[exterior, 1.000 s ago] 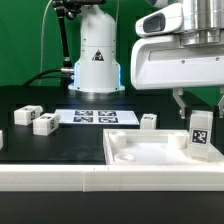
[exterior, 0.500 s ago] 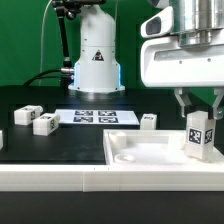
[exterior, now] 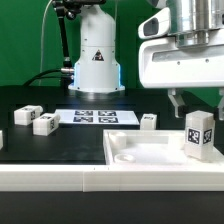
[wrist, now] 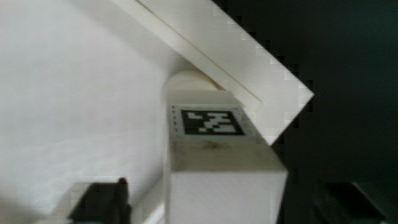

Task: Assemble one leg

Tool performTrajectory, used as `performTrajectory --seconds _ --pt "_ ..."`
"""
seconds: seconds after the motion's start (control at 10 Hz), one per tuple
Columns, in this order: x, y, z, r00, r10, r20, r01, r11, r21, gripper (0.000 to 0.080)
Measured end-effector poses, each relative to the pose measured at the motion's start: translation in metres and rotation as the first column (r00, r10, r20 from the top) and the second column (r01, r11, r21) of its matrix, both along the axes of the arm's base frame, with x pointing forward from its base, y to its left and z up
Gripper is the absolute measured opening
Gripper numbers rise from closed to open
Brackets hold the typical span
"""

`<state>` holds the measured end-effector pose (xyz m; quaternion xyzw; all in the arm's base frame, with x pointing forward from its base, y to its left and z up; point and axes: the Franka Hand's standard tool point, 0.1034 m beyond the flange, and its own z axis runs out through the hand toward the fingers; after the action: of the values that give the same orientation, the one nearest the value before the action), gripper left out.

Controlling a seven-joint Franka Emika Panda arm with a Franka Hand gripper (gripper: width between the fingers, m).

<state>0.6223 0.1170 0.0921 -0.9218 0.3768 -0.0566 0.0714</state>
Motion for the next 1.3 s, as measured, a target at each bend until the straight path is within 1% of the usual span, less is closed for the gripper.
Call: performTrajectory --seconds 0.1,0.2,0.3,0.5,0.6,0.7,0.8,1.0,1.2,1.3 --pt "-0.0007 0.0012 -0.0008 0.991 0.137 0.005 -0.137 0.990 -0.022 0.0626" --pt "-0.0017 0.0050 -0.0016 0.970 0.242 -0.002 -0.242 0.970 -0.039 0.0643" --pt "-0.0015 0.0091 -0.0020 0.943 0.334 -0.006 -0.334 0.941 -0.051 0.0643" --pt "-0.0007 0.0088 -0.0023 0.849 0.528 -0.006 -0.527 0.846 -0.086 0.0648" --pt "-0.0010 0.0080 -0.0040 0.769 0.640 -0.015 -0.637 0.763 -0.110 0.0649" --pt "-0.0010 0.0076 -0.0049 0.707 0.706 -0.022 -0.703 0.700 -0.127 0.0649" --pt "-0.0012 0.0075 -0.0055 0.664 0.747 -0.026 -0.743 0.656 -0.135 0.0649" --pt "-0.0009 0.0097 -0.0053 0.555 0.831 -0.045 -0.824 0.541 -0.168 0.0649" --pt "-0.0005 0.0075 -0.0053 0.507 0.861 -0.051 -0.853 0.492 -0.175 0.0649" --pt "-0.0005 0.0077 -0.0053 0.507 0.860 -0.051 -0.853 0.492 -0.175 0.0524"
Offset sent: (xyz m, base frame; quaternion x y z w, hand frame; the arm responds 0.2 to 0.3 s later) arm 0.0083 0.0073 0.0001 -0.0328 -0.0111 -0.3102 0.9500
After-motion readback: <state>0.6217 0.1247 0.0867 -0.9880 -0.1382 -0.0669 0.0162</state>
